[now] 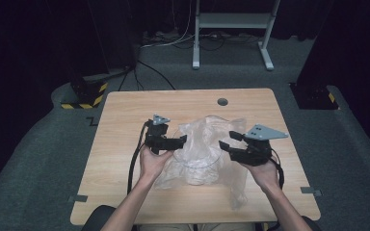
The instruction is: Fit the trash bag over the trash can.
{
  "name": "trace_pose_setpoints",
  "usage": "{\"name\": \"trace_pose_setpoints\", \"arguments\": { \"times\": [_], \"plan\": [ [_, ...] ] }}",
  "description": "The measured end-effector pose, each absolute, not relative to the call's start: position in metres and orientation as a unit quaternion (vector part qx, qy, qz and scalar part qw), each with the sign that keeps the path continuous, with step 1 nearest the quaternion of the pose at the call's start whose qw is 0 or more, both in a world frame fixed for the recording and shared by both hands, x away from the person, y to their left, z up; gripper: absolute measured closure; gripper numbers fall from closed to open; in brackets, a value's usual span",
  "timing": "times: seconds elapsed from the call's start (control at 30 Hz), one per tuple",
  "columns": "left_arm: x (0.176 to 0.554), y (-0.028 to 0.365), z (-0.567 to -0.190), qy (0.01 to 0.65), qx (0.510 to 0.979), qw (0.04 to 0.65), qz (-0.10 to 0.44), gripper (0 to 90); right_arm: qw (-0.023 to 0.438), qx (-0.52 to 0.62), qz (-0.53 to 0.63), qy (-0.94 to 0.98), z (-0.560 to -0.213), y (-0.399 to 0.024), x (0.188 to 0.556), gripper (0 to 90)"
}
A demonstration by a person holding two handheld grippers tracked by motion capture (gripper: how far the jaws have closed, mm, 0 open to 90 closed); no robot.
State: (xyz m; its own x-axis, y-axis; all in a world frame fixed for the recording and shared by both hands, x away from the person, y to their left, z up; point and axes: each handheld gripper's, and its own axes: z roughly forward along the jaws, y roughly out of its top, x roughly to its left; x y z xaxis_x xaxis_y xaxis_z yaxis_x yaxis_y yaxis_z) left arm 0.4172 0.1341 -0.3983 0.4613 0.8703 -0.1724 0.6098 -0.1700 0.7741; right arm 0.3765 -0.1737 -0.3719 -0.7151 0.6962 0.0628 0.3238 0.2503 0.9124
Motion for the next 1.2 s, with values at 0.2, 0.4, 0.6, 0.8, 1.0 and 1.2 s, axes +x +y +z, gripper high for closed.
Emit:
{"name": "trace_pose_setpoints", "arguments": {
  "times": [0.2,0.4,0.6,0.8,1.0,1.2],
  "plan": [
    [0.421,0.129,-0.4,0.491,0.751,0.415,0.15,16.5,0.152,0.387,0.525,0.743,-0.383,-0.197,0.382,41.0],
    [0.419,0.125,-0.4,0.485,0.756,0.413,0.153,16.8,0.103,0.394,0.525,0.748,-0.397,-0.188,0.39,40.6],
    [0.417,0.119,-0.398,0.472,0.762,0.416,0.154,16.9,0.093,0.389,0.522,0.753,-0.4,-0.177,0.391,52.5],
    [0.414,0.115,-0.399,0.461,0.767,0.419,0.153,16.9,0.11,0.382,0.514,0.76,-0.396,-0.176,0.389,71.2],
    [0.409,0.118,-0.397,0.457,0.765,0.426,0.157,16.9,0.155,0.351,0.505,0.773,-0.39,-0.17,0.387,85.5],
    [0.4,0.124,-0.393,0.455,0.76,0.433,0.168,16.6,0.174,0.323,0.513,0.776,-0.381,-0.164,0.388,89.9]
  ]
}}
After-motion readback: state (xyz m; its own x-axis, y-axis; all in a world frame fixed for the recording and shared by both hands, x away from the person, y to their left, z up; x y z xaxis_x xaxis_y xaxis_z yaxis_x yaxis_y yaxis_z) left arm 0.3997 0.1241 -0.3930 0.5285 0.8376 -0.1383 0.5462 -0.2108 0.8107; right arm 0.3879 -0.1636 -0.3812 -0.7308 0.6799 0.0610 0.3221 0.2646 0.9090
